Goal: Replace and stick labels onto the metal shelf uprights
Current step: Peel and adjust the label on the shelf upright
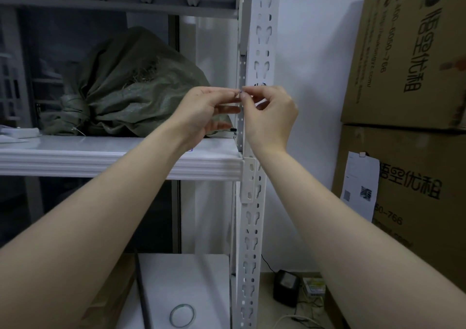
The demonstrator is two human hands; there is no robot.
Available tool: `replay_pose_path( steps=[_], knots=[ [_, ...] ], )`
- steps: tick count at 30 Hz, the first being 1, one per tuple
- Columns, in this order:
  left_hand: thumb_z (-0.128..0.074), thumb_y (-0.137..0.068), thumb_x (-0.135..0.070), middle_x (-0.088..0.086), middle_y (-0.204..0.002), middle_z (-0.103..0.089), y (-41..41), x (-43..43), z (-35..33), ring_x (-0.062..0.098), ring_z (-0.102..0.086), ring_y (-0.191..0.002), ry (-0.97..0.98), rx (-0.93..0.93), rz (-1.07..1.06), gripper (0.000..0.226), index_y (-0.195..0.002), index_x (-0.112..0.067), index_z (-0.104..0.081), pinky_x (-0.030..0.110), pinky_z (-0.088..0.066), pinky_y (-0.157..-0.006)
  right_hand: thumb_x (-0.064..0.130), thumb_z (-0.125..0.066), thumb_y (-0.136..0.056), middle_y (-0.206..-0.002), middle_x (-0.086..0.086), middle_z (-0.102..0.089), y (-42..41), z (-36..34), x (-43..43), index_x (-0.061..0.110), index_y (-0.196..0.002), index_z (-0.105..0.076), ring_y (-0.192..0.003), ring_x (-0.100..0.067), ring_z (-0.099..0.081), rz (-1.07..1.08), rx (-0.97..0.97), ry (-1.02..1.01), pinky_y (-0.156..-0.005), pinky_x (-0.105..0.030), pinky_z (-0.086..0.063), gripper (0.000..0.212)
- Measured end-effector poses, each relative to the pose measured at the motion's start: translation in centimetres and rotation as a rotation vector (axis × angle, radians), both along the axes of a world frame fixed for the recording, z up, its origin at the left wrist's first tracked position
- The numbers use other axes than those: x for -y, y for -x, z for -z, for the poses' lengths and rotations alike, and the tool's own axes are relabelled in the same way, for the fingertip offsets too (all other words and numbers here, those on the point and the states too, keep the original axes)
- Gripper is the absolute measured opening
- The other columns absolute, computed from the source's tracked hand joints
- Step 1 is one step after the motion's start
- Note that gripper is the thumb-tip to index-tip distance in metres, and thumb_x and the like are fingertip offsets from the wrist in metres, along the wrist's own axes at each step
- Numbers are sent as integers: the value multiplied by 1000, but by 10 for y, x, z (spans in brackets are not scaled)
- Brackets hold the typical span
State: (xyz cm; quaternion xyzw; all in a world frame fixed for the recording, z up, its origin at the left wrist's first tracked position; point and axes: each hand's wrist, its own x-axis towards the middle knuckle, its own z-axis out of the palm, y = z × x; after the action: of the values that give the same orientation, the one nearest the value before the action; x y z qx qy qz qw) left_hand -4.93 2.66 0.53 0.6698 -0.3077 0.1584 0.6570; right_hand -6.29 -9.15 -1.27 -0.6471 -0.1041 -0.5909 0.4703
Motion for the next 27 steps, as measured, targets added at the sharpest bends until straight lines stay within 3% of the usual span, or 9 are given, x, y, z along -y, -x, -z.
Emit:
replay_pose_path(
  steps=[6,10,15,17,21,27],
  knots=[
    [-66,-90,-21,11,-112,-72,0,-5,4,25,-68,-107,111,-54,29,20,-105,-10,-74,42,-52,-92,22,-68,-83,-82,4,-66,2,2,-10,24,-85,-75,-66,-10,-60,25,64,56,-64,-26,-51,8],
    [-71,-86,-25,1,-93,-75,0,-5,5,13,-68,-86,239,-137,68,10,-91,-17,-76,22,-50,-64,21,-60,-89,-79,8,-59,1,4,-13,25,-97,-75,-70,-11,-56,23,84,184,-61,-21,-44,17],
    [-64,-92,-24,-1,-88,-70,0,-5,2,14,-66,-82,256,-85,14,11,-88,-14,-70,24,-49,-64,15,-49,-95,-85,7,-51,-1,12,-15,16,-120,-65,-75,-6,-49,23,70,321,-60,-13,-36,30],
    [-50,-99,-18,0,-83,-65,-2,1,-1,16,-64,-77,241,-81,-44,19,-84,-13,-61,28,-50,-61,14,-47,-95,-94,3,-56,-4,16,-14,13,-124,-61,-77,-7,-51,23,53,289,-65,-18,-39,32],
    [-33,-102,-19,1,-77,-54,-5,14,-3,15,-55,-67,157,-32,-250,31,-74,-16,-46,26,-47,-52,15,-49,-92,-106,2,-59,-11,15,-5,17,-110,-65,-82,-13,-59,97,7,79,-67,-19,-36,25],
    [-55,-98,-26,-2,-74,-59,-14,26,-2,10,-55,-68,57,145,-296,28,-72,-15,-60,23,-49,-53,18,-55,-87,-114,-1,-51,-27,5,15,17,-106,-59,-105,-17,-48,226,-86,-28,-71,-15,-25,19]
  ],
)
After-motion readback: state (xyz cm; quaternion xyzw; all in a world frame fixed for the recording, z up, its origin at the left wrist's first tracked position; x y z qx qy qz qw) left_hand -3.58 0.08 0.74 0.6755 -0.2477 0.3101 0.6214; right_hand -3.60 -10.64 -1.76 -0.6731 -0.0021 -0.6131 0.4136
